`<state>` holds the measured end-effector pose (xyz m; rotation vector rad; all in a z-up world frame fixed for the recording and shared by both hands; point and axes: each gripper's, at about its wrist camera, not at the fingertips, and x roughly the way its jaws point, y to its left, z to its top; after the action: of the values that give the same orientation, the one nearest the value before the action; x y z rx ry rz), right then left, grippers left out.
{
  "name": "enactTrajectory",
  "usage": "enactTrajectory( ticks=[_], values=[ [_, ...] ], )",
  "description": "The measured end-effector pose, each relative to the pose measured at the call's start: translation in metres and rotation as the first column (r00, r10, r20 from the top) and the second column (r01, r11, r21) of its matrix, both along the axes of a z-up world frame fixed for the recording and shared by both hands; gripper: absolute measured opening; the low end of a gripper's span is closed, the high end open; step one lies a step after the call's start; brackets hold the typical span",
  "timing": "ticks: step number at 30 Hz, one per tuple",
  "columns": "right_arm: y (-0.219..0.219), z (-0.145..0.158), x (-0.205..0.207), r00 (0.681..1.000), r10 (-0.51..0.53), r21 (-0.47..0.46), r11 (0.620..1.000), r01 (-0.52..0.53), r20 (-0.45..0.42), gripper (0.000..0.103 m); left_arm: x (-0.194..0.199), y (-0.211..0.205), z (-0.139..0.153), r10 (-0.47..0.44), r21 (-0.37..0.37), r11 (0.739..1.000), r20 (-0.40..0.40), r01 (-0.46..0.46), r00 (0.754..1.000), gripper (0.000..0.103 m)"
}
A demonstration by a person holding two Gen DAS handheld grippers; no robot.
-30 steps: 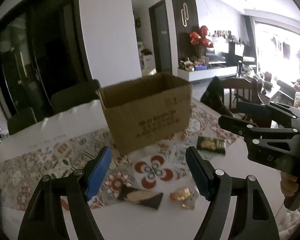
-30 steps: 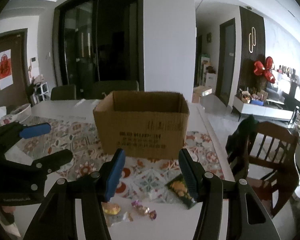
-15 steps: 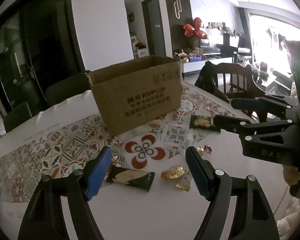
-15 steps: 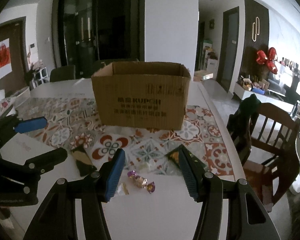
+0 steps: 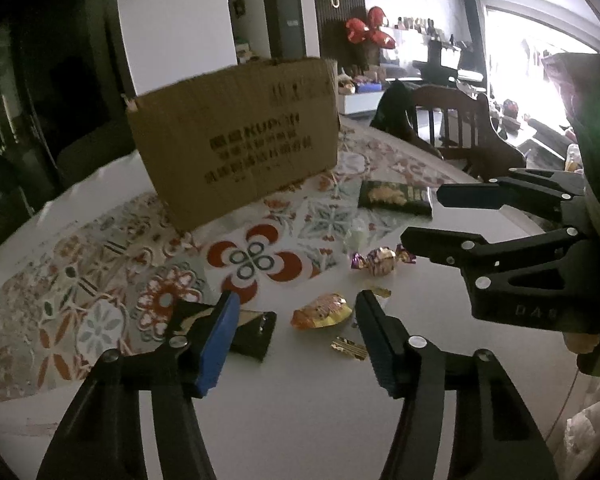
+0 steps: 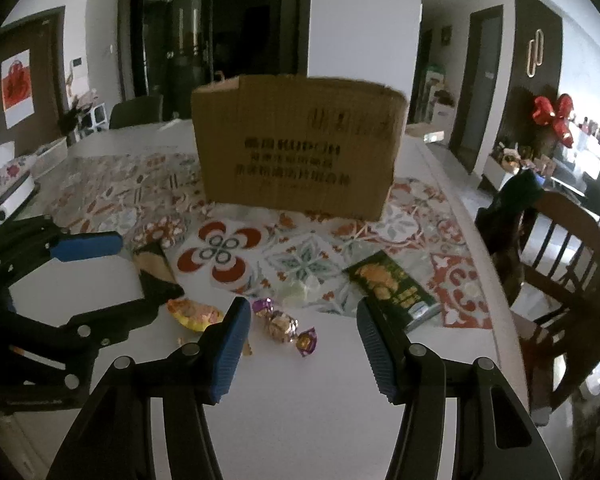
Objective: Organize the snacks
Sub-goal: 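Grasp the yellow packet with the left tool while the right tool grasps purple wrapped candies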
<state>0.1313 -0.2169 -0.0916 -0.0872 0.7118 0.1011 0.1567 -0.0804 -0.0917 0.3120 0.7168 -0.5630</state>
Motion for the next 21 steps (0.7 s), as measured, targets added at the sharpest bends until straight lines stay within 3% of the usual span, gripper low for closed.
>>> enactTrajectory(
  ticks=[11, 18, 21],
  values=[
    [0.001, -0.021, 0.017, 0.997, 0.057, 0.016, 0.998, -0.056, -0.055, 0.055, 0.017, -0.013, -0.021, -0.046, -0.010, 0.999, -0.074, 0.045, 0.996, 0.045],
    [0.000, -0.031, 0.025, 0.994, 0.065, 0.034, 0.998, -0.062, -0.085, 0.049, 0.025, -0.014, -0.032, -0.047, -0.014, 0.999, -0.118, 0.046, 0.992, 0.042],
    [0.001, -0.034, 0.028, 0.993, 0.075, 0.039, 0.997, -0.072, -0.095, 0.042, 0.027, -0.015, -0.035, -0.046, -0.009, 0.999, -0.124, 0.045, 0.991, 0.041]
  ],
)
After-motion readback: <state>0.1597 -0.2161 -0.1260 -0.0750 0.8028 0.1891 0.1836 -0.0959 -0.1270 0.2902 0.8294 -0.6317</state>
